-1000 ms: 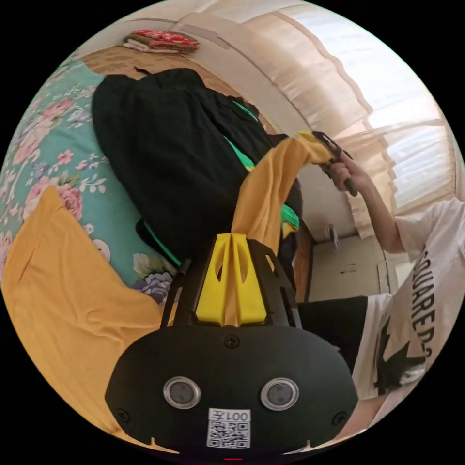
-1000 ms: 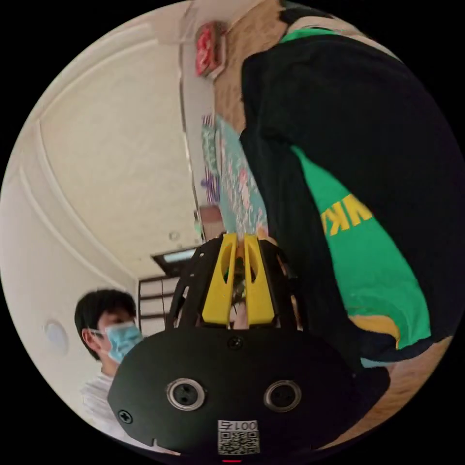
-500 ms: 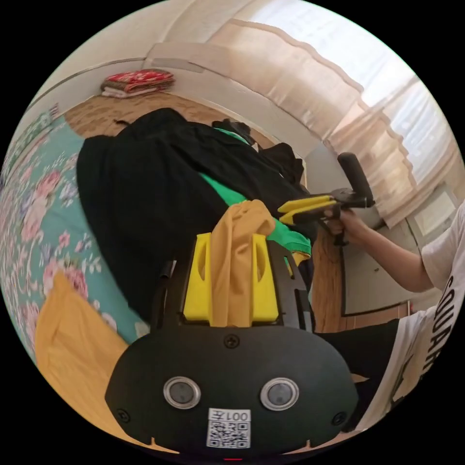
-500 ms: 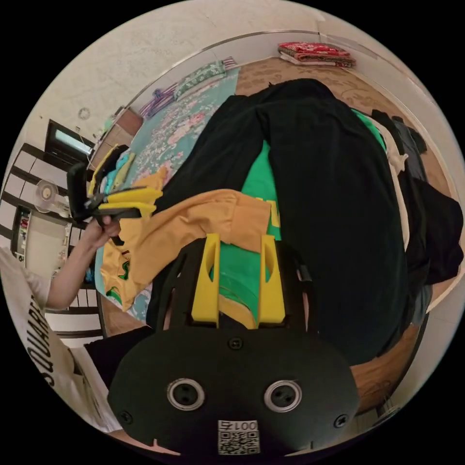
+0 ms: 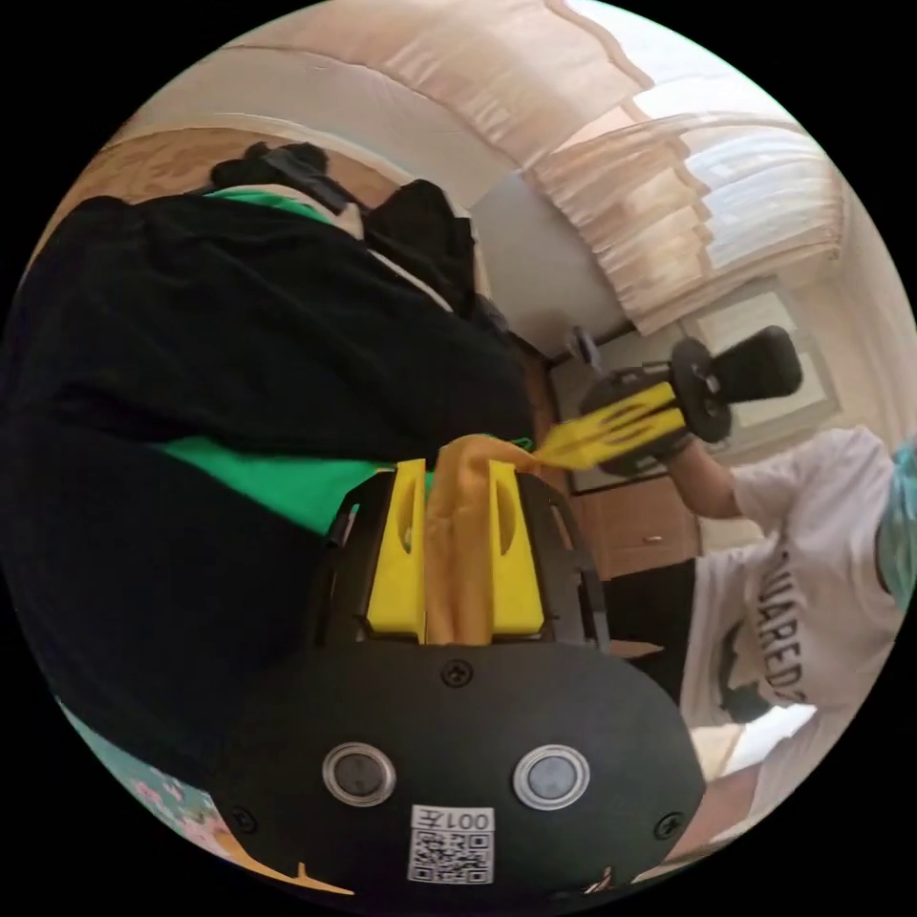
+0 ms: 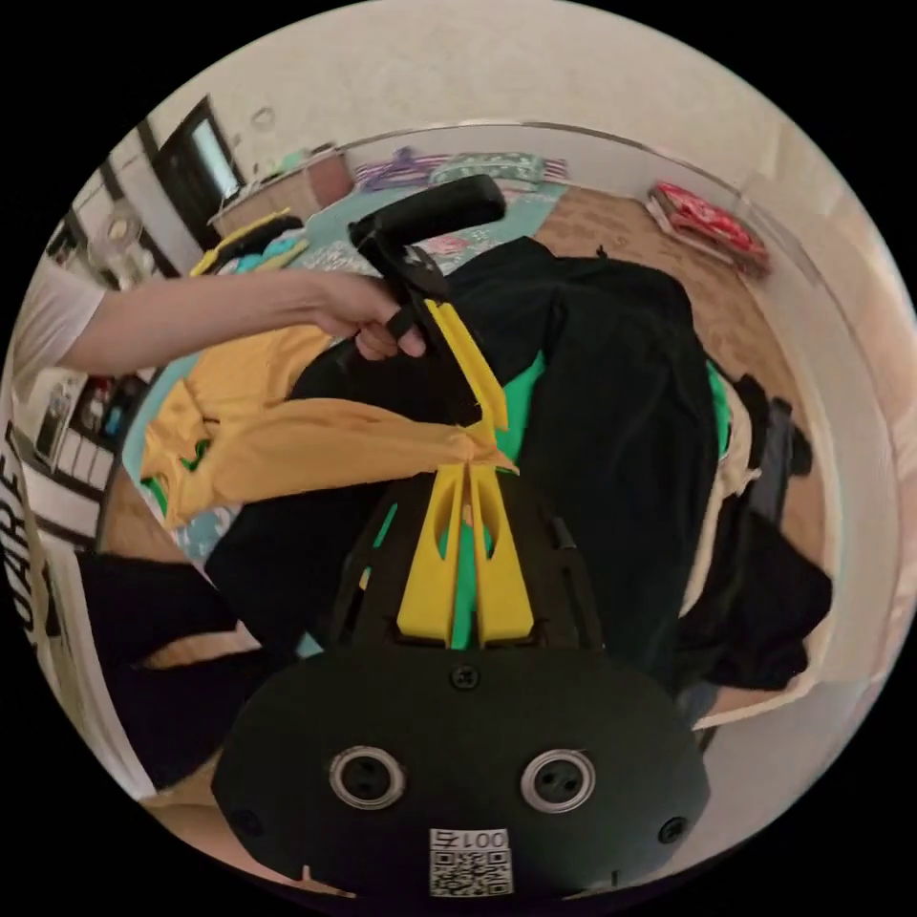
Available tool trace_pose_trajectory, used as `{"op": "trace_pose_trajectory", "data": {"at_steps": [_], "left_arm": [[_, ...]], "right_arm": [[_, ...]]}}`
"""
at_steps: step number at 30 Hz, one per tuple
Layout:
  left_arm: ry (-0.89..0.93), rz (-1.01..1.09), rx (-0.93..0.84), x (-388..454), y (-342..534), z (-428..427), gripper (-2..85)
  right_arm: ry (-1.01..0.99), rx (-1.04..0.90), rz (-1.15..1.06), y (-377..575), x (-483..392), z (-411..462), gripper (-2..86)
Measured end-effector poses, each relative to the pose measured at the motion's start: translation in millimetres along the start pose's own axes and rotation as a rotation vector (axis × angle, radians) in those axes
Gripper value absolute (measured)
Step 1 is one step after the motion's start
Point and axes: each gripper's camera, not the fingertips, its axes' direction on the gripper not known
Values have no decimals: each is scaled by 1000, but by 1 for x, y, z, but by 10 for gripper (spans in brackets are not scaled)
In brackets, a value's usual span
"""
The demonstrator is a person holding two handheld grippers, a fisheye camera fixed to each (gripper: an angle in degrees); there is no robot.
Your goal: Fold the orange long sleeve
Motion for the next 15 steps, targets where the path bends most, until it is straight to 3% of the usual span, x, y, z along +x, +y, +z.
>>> {"op": "trace_pose_trajectory", "data": {"at_steps": [2, 4, 7, 11, 15], "left_arm": [[165, 37, -55, 1, -14, 3, 99], [139, 14, -104, -2, -21, 10, 105], [-60, -53, -214, -9, -20, 20, 108], [41, -88, -171, -12, -6, 22, 98], [57, -104, -200, -14, -2, 32, 62]], "right_arm": [[139, -79, -109, 0, 1, -13, 8], [85, -168, -182, 5, 5, -11, 8], [-80, -247, -90, 21, 15, 2, 13], [-9, -159, 87, 50, 9, 14, 48], [-174, -154, 198, 65, 7, 35, 77]]}}
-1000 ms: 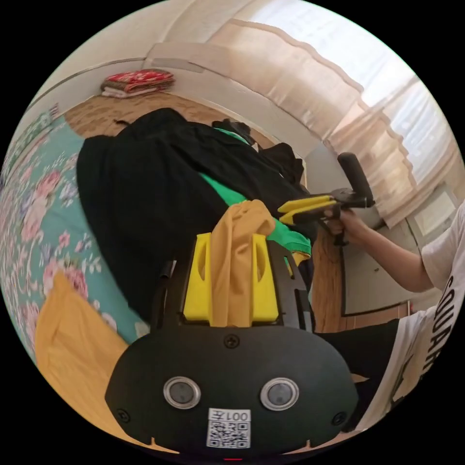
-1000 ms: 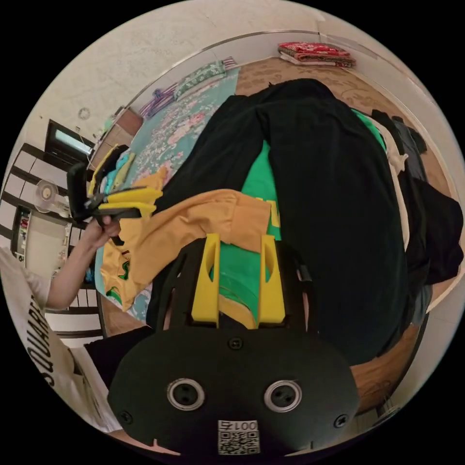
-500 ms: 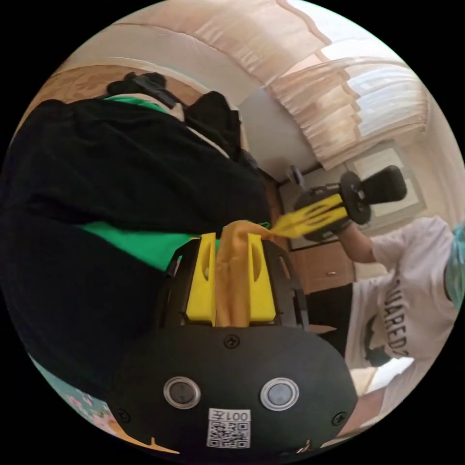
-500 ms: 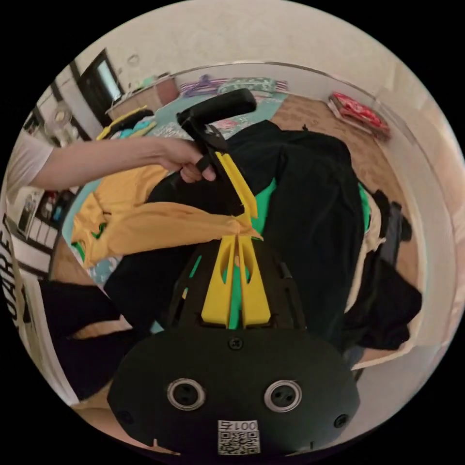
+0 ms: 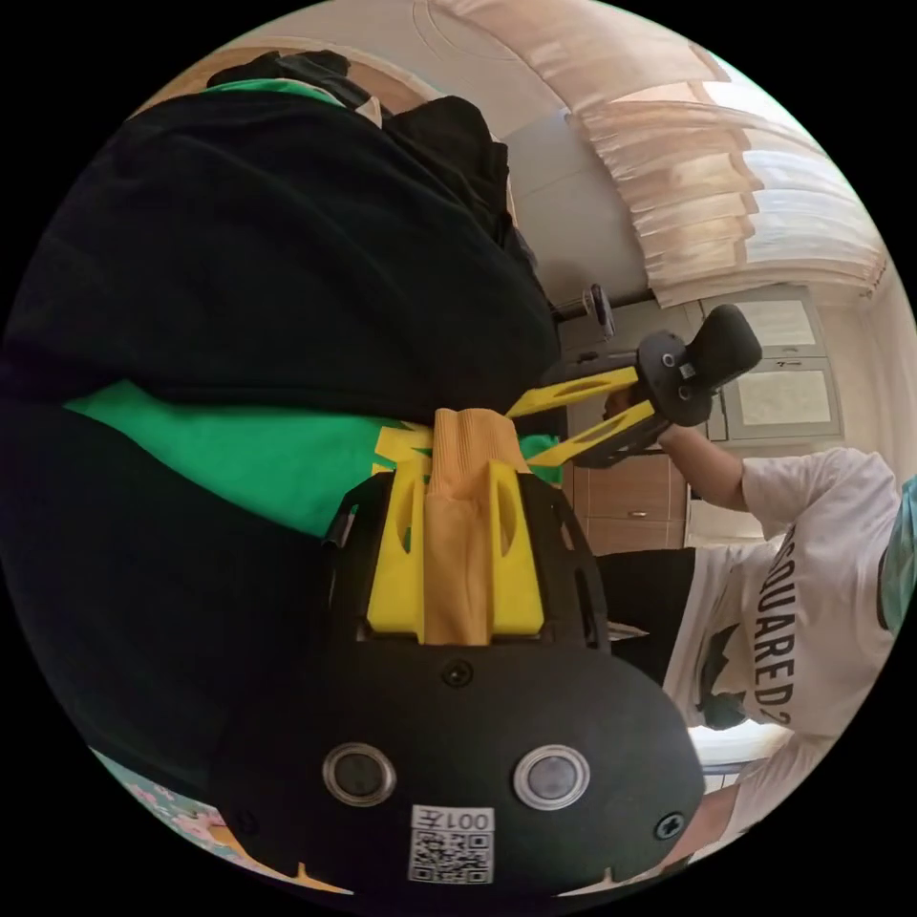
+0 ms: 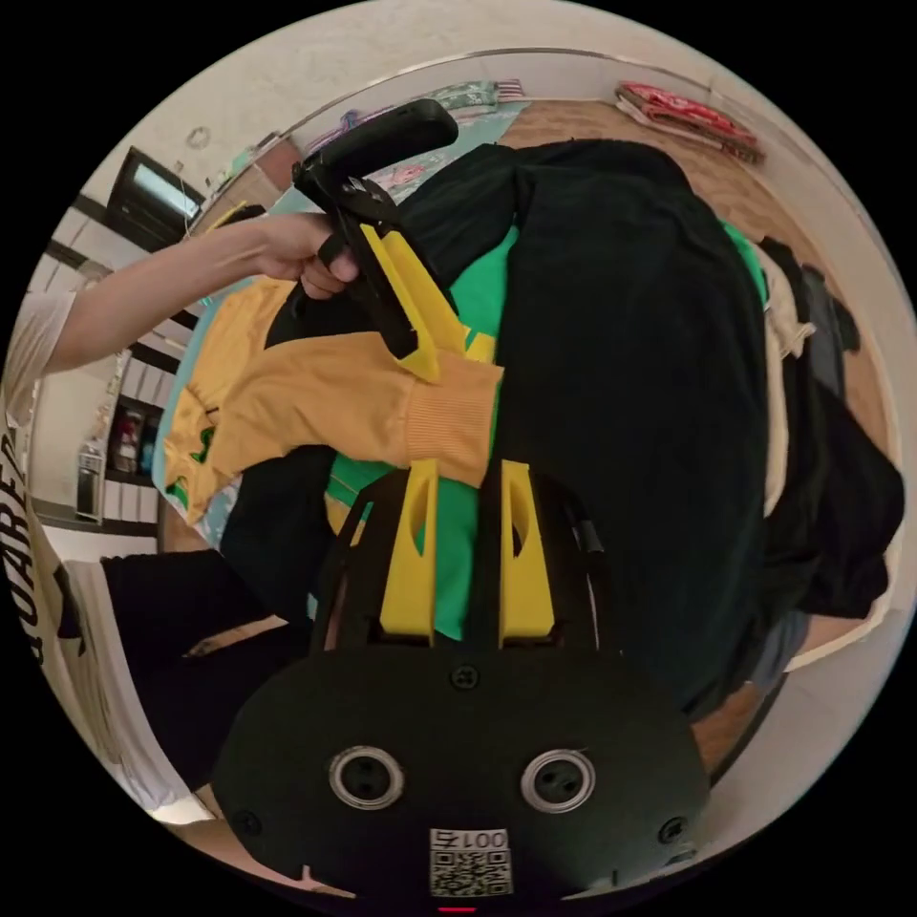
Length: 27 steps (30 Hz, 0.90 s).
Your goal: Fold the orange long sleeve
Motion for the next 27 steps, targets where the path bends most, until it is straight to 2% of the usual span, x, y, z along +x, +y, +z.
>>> {"op": "trace_pose_trajectory", "data": {"at_steps": [2, 6, 12, 19, 21, 24, 27], "left_arm": [[35, 2, 0, -1, 0, 2, 25], [124, 59, 44, 5, 8, -12, 4], [141, 190, 180, 28, 34, -68, -8], [118, 237, 237, 46, 85, -98, -9], [145, 269, 275, 56, 107, -114, -9], [175, 348, 316, 83, 152, -148, -9], [210, 453, 343, 120, 211, -182, -8]], "right_arm": [[-52, 18, 35, 5, -2, 9, 65], [-66, 34, 30, 12, -4, 0, 26], [79, 171, -38, 22, -26, -76, 9], [173, 145, -104, 13, -78, -98, 5], [133, 193, -128, 14, -95, -117, 6], [-36, 305, -190, 15, -128, -158, 7], [-192, 403, -346, 11, -185, -194, 8]]}}
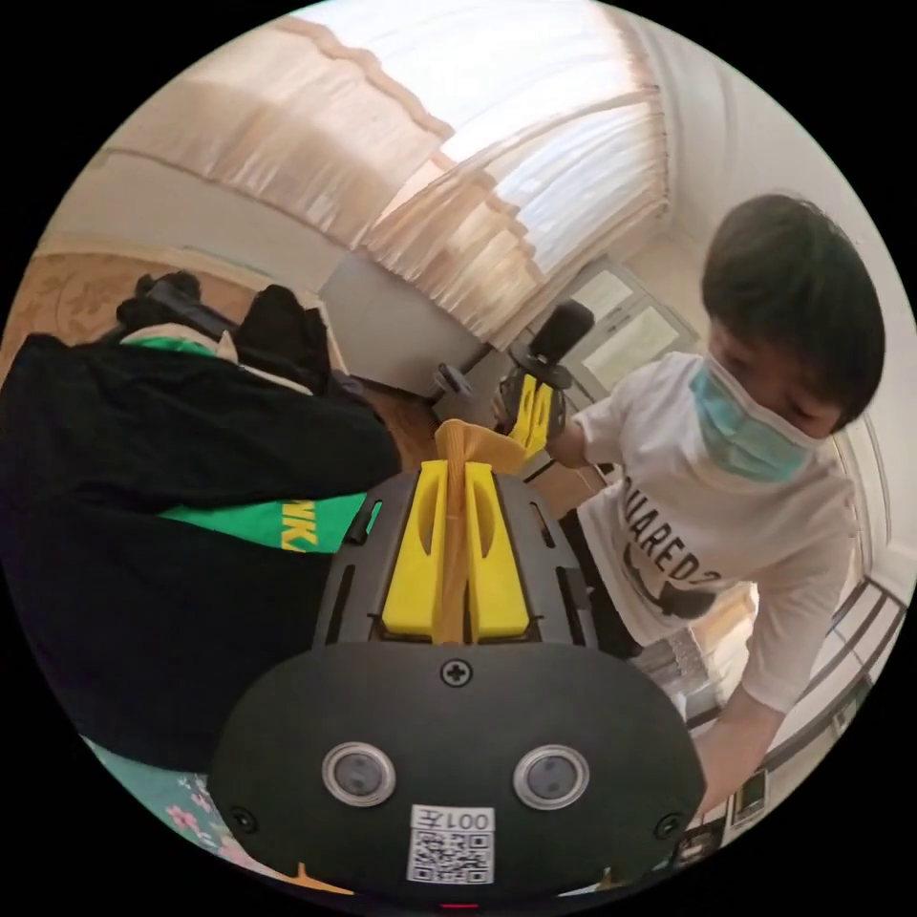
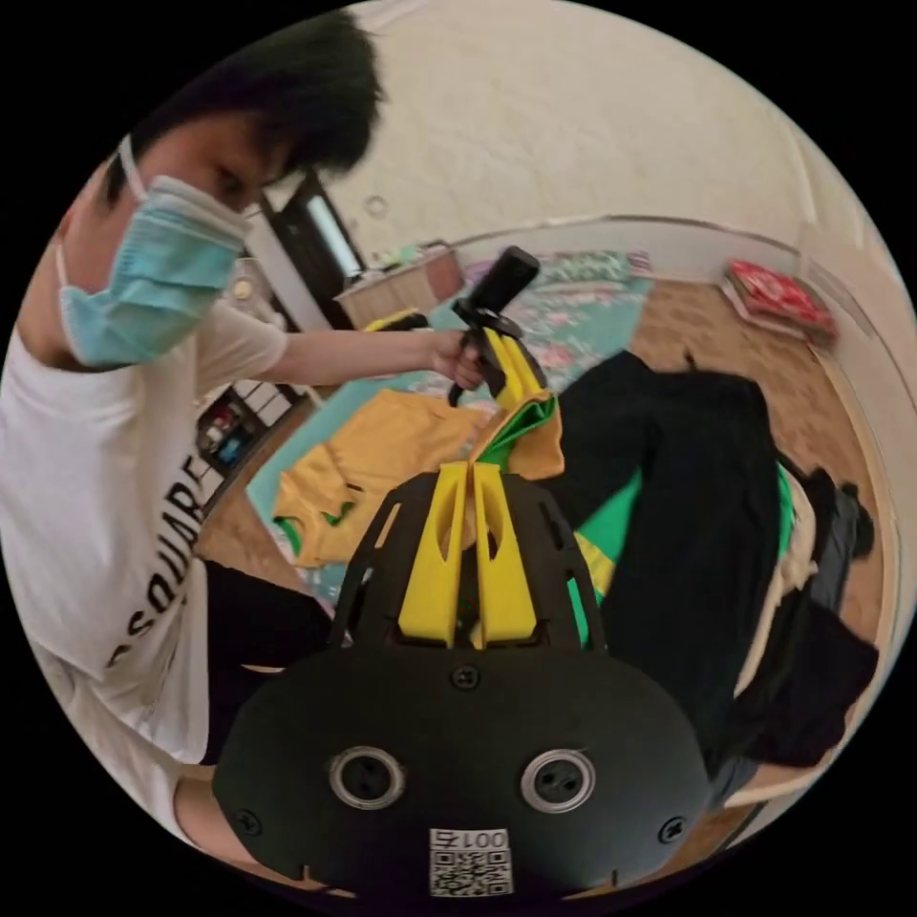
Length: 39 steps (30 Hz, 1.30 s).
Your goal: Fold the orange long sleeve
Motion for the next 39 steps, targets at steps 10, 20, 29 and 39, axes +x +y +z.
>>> {"op": "trace_pose_trajectory", "data": {"at_steps": [10, 20, 29, 39], "left_arm": [[-91, 105, 46, 231, 217, -93, -2], [-399, -750, 616, 320, 611, -131, 9], [-572, -970, 761, 328, 627, -57, 71], [-782, -1156, 669, 293, 590, -45, -3]], "right_arm": [[-531, 81, -77, -107, -237, 139, 8], [-566, -271, -69, -118, -466, 392, 12], [110, -583, -124, -112, -503, 382, 40], [432, -696, -74, -112, -527, 415, 81]]}}
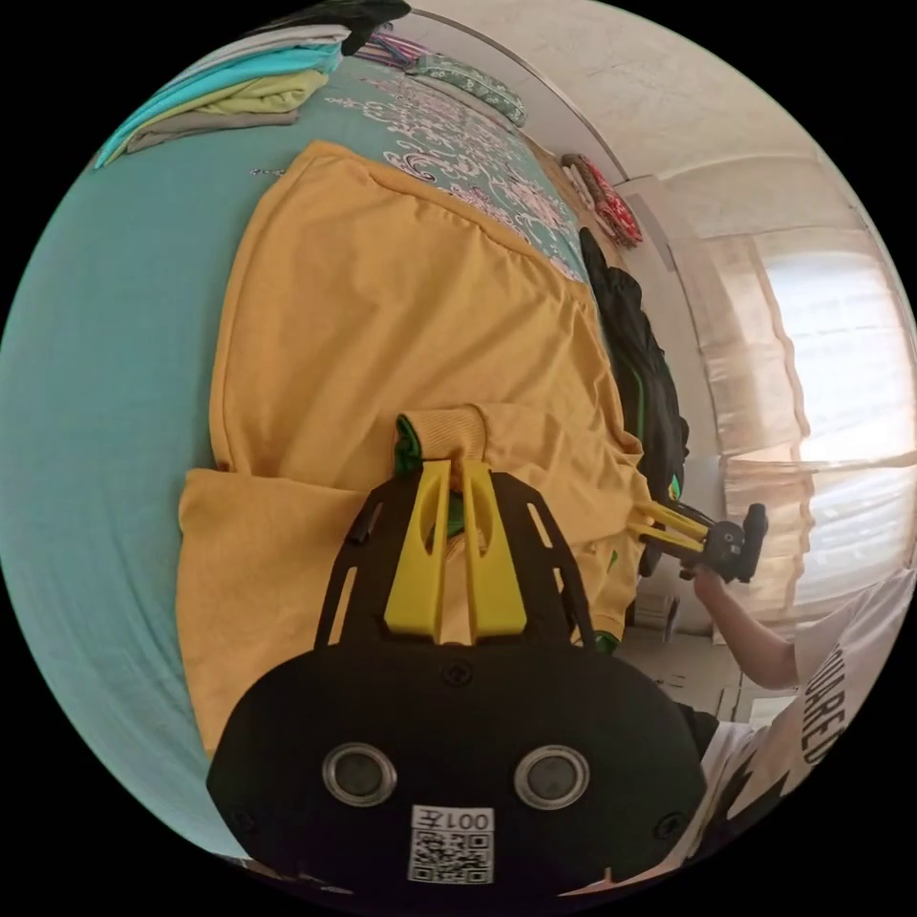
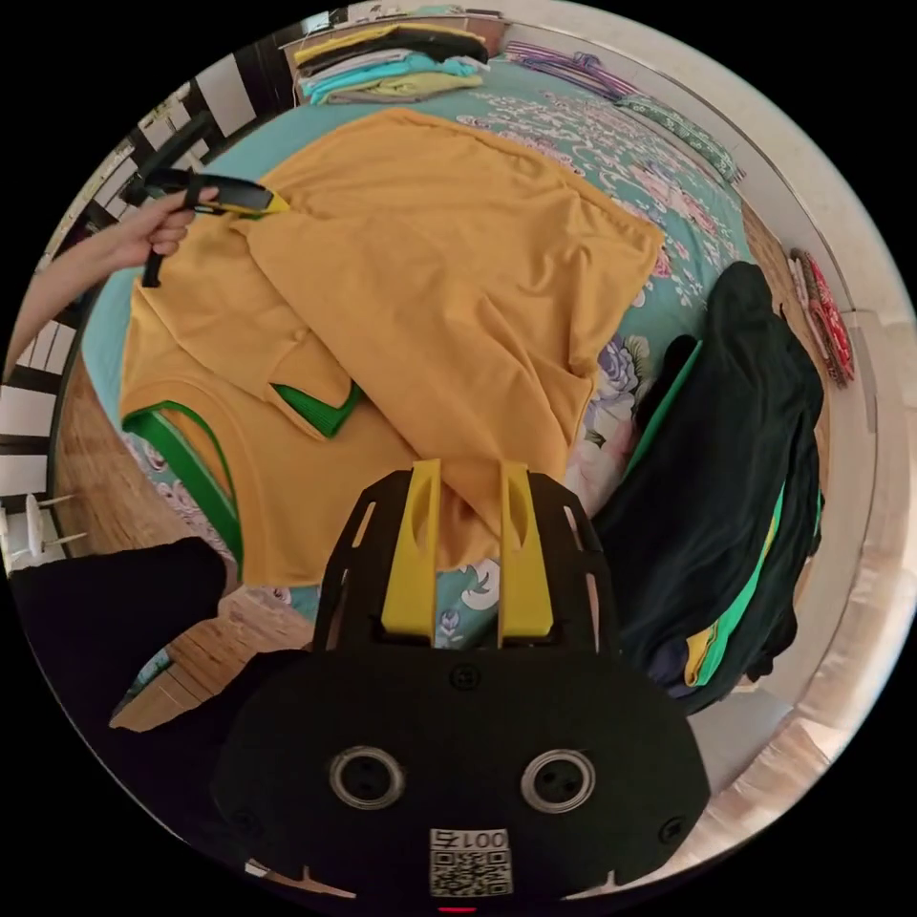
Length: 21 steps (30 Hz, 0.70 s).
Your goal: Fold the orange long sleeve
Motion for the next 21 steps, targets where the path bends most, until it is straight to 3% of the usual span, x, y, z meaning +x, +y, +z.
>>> {"op": "trace_pose_trajectory", "data": {"at_steps": [8, 13, 17, 19, 21], "left_arm": [[-45, 34, 69, 31, 0, -47, -8], [-122, -75, -39, 20, 18, -39, -3], [-187, -206, 108, 30, 19, -57, 14], [-185, -122, 166, 59, 2, -59, 22], [-130, 13, 109, 94, -29, -36, 42]], "right_arm": [[106, 101, 47, -4, -73, -18, 19], [93, 95, 21, 3, -103, -23, 34], [117, 137, 120, 14, -105, -34, 75], [101, 128, 150, 16, -103, -31, 90], [94, 128, 169, 16, -105, -26, 96]]}}
